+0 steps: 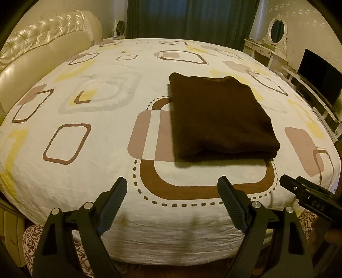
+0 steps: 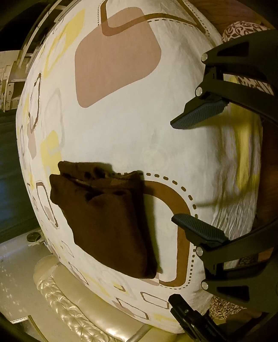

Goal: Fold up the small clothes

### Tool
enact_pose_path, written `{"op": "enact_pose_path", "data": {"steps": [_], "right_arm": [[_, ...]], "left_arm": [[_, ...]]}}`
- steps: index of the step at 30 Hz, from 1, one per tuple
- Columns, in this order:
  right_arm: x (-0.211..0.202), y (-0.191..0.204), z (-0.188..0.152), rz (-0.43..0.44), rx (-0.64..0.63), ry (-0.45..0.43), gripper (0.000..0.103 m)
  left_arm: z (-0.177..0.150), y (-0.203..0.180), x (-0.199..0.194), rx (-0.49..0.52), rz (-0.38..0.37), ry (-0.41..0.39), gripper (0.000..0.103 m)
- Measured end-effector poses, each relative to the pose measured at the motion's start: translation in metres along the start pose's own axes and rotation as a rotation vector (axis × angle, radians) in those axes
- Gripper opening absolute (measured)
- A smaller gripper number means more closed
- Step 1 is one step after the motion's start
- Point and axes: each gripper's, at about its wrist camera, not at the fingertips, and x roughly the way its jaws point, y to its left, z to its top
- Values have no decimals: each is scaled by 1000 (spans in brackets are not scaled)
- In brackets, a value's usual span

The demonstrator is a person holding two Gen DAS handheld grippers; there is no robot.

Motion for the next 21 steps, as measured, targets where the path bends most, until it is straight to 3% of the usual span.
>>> {"op": "enact_pose_path", "data": {"steps": [21], "right_arm": [[4,5,-4,6,-11,14,81]], "left_arm": [[1,-2,-1,5,12,-24,86]]}}
